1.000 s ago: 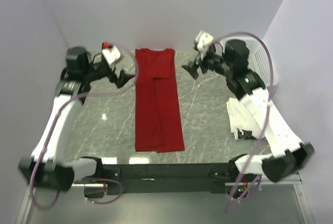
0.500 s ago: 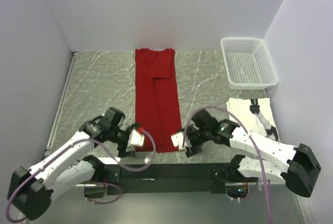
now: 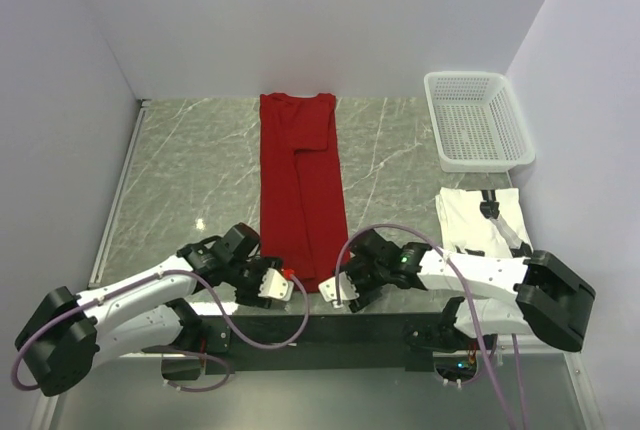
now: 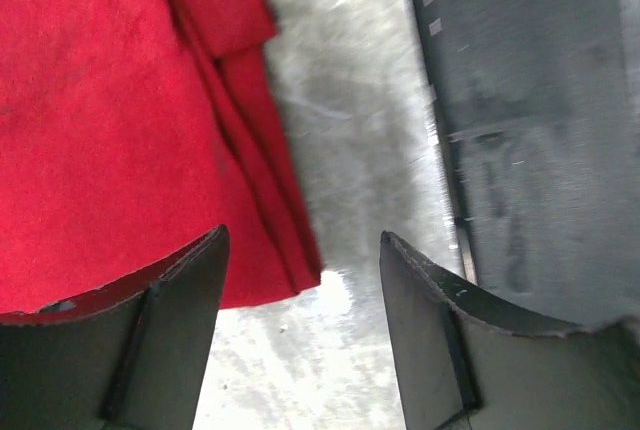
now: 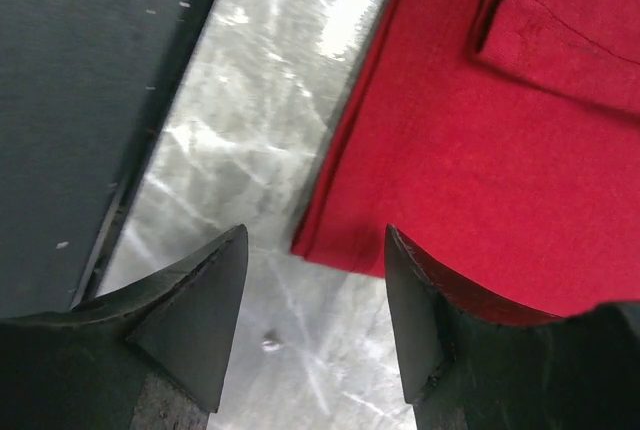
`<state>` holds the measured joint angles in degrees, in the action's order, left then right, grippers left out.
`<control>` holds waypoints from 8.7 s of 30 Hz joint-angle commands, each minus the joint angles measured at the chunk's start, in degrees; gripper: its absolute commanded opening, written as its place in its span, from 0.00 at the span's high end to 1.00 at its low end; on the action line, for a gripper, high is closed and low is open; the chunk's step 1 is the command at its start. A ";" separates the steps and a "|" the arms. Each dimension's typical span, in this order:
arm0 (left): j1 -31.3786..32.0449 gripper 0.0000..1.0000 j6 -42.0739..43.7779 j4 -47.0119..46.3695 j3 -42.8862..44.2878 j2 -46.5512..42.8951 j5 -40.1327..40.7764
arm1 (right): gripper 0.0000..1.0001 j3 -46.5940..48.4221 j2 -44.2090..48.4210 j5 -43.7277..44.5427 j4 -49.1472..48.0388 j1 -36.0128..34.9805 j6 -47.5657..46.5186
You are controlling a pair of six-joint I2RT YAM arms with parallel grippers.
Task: Fold and stack the t-shirts
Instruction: Fold the tshirt
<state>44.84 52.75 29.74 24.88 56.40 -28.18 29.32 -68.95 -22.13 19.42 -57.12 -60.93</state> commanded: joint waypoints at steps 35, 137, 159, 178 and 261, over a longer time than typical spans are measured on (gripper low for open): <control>-0.78 1.00 1.19 15.96 16.06 -0.95 -1.17 | 1.00 17.67 -0.74 0.16 10.18 2.79 6.19; -32.63 0.99 24.93 20.78 33.58 18.50 -12.68 | 1.00 42.77 -19.31 6.58 17.92 17.84 1.42; -32.79 0.99 21.07 32.22 42.96 18.99 -16.90 | 1.00 52.84 -23.06 -3.71 36.83 23.72 -3.93; -38.34 0.99 20.56 26.78 60.01 53.19 -11.72 | 1.00 91.27 -61.39 -5.21 46.25 29.52 -15.81; -42.20 0.47 -32.35 27.22 63.74 60.08 -32.80 | 0.54 59.11 -42.70 -35.16 17.16 31.99 57.92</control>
<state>1.72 16.29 52.97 94.52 125.19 -53.93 90.15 -120.95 -49.32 42.89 -24.88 -10.81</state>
